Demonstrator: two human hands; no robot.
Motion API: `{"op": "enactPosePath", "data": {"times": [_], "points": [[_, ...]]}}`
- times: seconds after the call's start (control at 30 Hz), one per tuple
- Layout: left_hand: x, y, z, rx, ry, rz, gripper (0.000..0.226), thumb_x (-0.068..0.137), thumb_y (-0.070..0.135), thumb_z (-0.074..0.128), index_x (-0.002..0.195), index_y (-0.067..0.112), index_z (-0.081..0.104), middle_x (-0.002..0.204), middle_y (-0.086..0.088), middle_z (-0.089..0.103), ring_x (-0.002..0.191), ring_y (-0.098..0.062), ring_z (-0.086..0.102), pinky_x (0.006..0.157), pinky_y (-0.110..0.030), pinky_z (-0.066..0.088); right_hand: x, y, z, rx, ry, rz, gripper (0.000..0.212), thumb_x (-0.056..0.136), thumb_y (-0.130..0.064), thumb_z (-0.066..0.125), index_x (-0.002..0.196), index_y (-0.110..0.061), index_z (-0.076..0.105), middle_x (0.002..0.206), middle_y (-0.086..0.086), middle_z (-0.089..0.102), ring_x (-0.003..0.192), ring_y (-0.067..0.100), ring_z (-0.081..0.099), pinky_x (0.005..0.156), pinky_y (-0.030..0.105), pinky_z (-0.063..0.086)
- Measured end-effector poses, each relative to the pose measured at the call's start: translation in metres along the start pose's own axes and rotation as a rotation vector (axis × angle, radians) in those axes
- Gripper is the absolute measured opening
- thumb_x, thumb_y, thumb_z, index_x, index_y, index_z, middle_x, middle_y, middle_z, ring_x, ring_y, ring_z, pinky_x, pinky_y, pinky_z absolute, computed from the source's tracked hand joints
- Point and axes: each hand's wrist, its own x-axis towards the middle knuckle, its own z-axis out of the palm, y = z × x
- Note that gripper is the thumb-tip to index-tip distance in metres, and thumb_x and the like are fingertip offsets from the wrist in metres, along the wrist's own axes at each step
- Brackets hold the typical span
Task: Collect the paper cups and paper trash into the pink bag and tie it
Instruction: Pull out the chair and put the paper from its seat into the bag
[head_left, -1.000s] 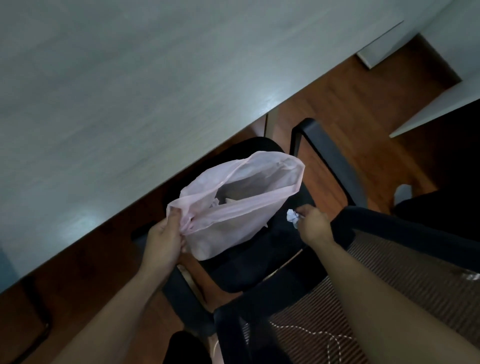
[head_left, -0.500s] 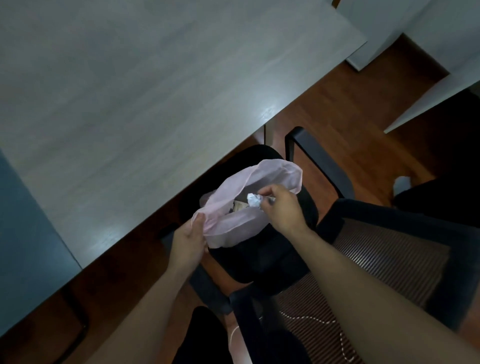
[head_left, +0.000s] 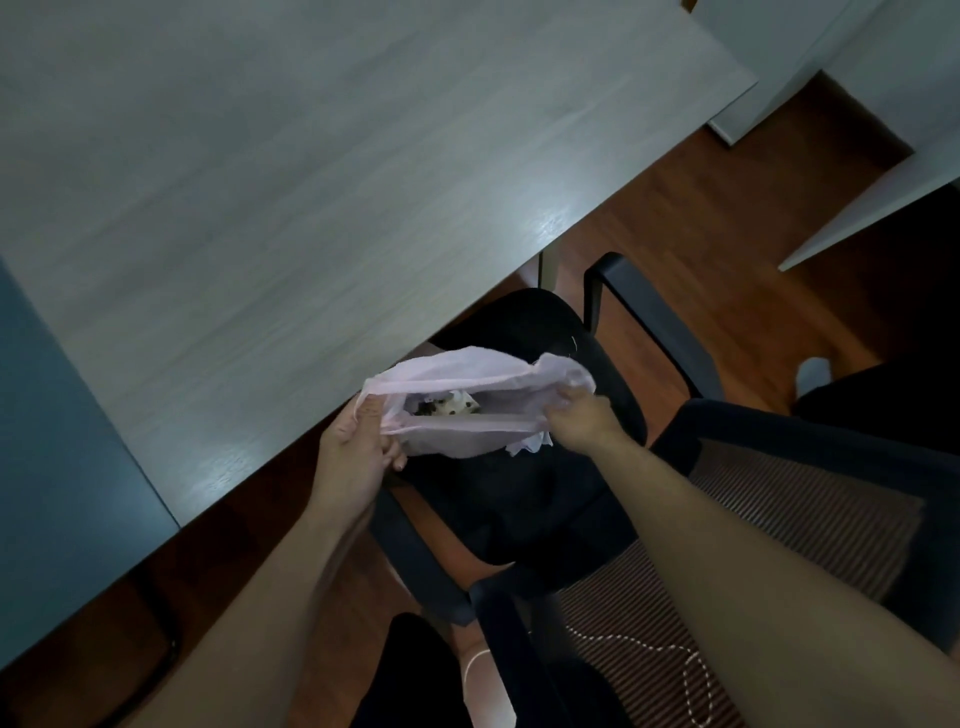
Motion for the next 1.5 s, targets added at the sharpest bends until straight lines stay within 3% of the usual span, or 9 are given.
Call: {"op": "enactPosePath", "data": {"times": [0.23, 0.43, 0.63, 0.77, 0.87, 0.97, 1.2, 1.33, 1.5], "points": [[0.001, -0.002, -0.007, -0.033, -0.046, 0.000, 0.033, 0.117, 0.032, 0.042, 0.133, 0.025, 0.070, 0.074, -0.002, 0.056, 0.051, -0.012, 0.030, 0.051, -0.027, 0.042, 0.017, -0.011, -0.003, 0.339, 0.000, -0.039, 0.046, 0.106, -0.020, 0.065, 0.151, -0.012, 0.063, 0.149, 0.007, 0.067, 0.135, 0.026, 0.064, 0.106, 0.030, 0.049], [0.001, -0.015, -0.010, -0.014, -0.037, -0.031, 0.035, 0.118, 0.030, 0.039, 0.139, 0.024, 0.066, 0.067, -0.004, 0.044, 0.051, -0.013, 0.029, 0.052, -0.028, 0.042, 0.021, -0.001, 0.022, 0.115, 0.018, -0.079, 0.028, 0.107, -0.024, 0.056, 0.119, -0.006, 0.075, 0.114, 0.007, 0.076, 0.103, 0.028, 0.072, 0.093, 0.044, 0.061], [0.009, -0.019, -0.002, -0.043, -0.035, -0.070, 0.039, 0.117, 0.036, 0.040, 0.142, 0.018, 0.065, 0.061, -0.001, 0.028, 0.056, -0.016, 0.034, 0.057, -0.031, 0.044, 0.040, 0.041, 0.043, 0.206, 0.158, 0.181, 0.039, 0.107, -0.016, 0.051, 0.142, 0.001, 0.052, 0.147, 0.026, 0.056, 0.117, 0.039, 0.064, 0.086, 0.037, 0.047], [0.012, -0.009, 0.006, -0.060, -0.063, -0.077, 0.038, 0.117, 0.041, 0.035, 0.137, 0.026, 0.064, 0.113, -0.004, 0.080, 0.103, -0.022, 0.074, 0.088, -0.041, 0.063, 0.048, 0.069, 0.052, 0.068, -0.200, 0.259, 0.025, 0.110, -0.029, 0.046, 0.122, -0.011, 0.059, 0.130, 0.017, 0.072, 0.099, 0.028, 0.075, 0.092, 0.040, 0.064], [0.015, -0.009, 0.011, -0.109, -0.071, -0.114, 0.034, 0.117, 0.039, 0.036, 0.139, 0.030, 0.060, 0.141, 0.000, 0.072, 0.130, -0.015, 0.069, 0.115, -0.053, 0.050, 0.041, 0.071, 0.055, 0.151, -0.512, 0.228, 0.031, 0.114, -0.041, 0.046, 0.143, -0.031, 0.050, 0.145, 0.004, 0.065, 0.111, 0.023, 0.076, 0.095, 0.037, 0.063], [0.018, -0.012, 0.015, -0.155, -0.071, -0.143, 0.031, 0.117, 0.037, 0.037, 0.139, 0.032, 0.059, 0.146, 0.002, 0.069, 0.135, -0.014, 0.065, 0.122, -0.058, 0.040, 0.049, 0.065, 0.059, 0.414, -0.508, 0.172, 0.035, 0.112, -0.027, 0.060, 0.146, -0.021, 0.060, 0.148, 0.001, 0.067, 0.113, 0.024, 0.077, 0.096, 0.039, 0.064], [0.019, -0.005, 0.027, -0.314, -0.038, -0.185, 0.037, 0.117, 0.032, 0.037, 0.135, 0.020, 0.066, 0.137, -0.006, 0.074, 0.127, -0.030, 0.071, 0.115, -0.058, 0.047, 0.080, 0.031, 0.041, 0.812, -0.348, 0.214, 0.054, 0.101, -0.057, 0.072, 0.129, -0.011, 0.068, 0.122, 0.006, 0.081, 0.099, 0.024, 0.084, 0.093, 0.041, 0.067], [0.021, -0.010, 0.028, -0.246, -0.059, -0.198, 0.038, 0.117, 0.036, 0.035, 0.136, 0.023, 0.065, 0.136, -0.004, 0.075, 0.123, -0.030, 0.073, 0.107, -0.050, 0.052, 0.099, 0.020, 0.030, 0.907, -0.327, 0.123, 0.034, 0.115, -0.039, 0.056, 0.140, -0.019, 0.066, 0.133, 0.001, 0.076, 0.109, 0.021, 0.081, 0.092, 0.038, 0.066], [0.030, -0.029, 0.029, -0.110, 0.101, -0.256, 0.036, 0.114, 0.041, 0.045, 0.115, 0.017, 0.072, 0.104, -0.009, 0.080, 0.081, -0.022, 0.069, 0.081, -0.038, 0.054, 0.120, 0.048, 0.052, 0.266, -0.089, -0.073, 0.037, 0.106, -0.024, 0.059, 0.142, -0.025, 0.064, 0.138, 0.004, 0.070, 0.123, 0.025, 0.070, 0.110, 0.042, 0.056]]}}
